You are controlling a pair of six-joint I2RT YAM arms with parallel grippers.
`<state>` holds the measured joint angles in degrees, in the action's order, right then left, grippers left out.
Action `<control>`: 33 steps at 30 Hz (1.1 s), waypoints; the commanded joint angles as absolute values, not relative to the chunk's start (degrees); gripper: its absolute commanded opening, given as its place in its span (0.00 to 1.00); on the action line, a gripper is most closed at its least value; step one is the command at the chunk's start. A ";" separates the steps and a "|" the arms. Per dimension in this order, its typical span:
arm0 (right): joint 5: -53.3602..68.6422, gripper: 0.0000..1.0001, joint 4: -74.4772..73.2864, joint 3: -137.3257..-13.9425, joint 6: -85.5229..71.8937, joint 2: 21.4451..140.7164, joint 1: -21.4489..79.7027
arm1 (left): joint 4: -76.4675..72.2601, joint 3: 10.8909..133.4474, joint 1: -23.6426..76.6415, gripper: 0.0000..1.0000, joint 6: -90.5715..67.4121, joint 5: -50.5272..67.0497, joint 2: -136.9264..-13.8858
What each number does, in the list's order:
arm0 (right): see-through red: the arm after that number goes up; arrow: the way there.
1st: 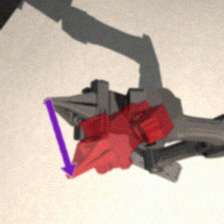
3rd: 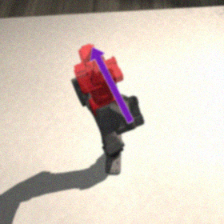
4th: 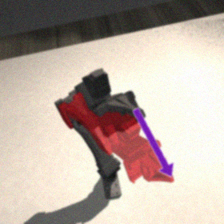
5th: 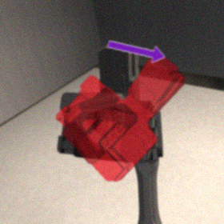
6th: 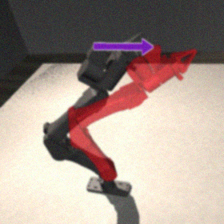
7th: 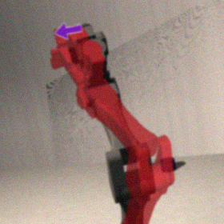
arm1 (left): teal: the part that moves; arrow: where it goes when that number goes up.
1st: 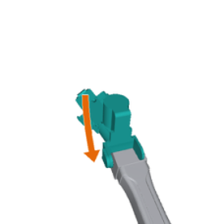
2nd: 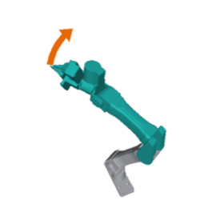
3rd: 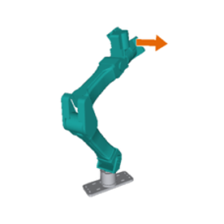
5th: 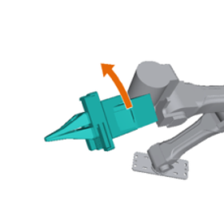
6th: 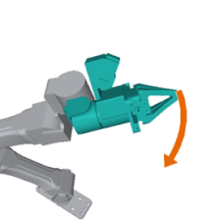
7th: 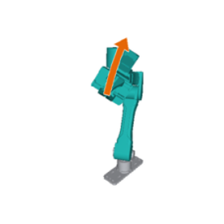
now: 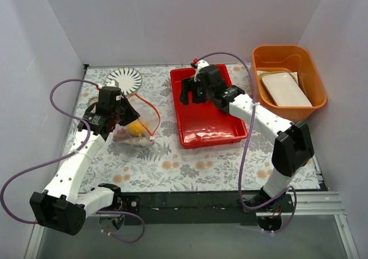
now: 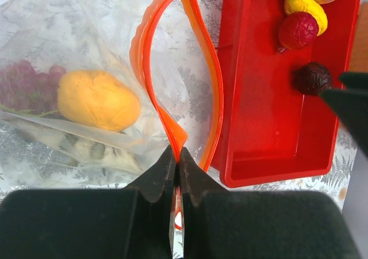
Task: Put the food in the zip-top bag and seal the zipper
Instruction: Pick up the fake fruit from the bin.
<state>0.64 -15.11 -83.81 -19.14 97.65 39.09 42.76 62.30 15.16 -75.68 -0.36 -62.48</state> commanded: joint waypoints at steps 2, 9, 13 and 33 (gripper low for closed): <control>-10.45 0.87 -24.16 -85.60 -14.24 101.33 32.79 | 40.78 63.90 15.03 0.00 -74.71 2.46 -60.82; -9.22 0.86 -27.16 -89.65 -5.11 108.28 26.02 | 40.43 63.20 15.12 0.00 -74.18 4.22 -60.73; -9.58 0.86 -23.83 -88.33 -0.97 108.37 25.40 | 39.90 62.49 15.03 0.00 -74.09 5.18 -60.82; -15.47 0.87 -26.54 -88.86 1.23 114.52 24.35 | 40.08 62.40 15.12 0.00 -73.39 6.24 -61.88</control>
<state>-14.17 -26.76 -88.36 0.38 113.71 24.84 41.50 62.28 15.16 -74.08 5.21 -62.43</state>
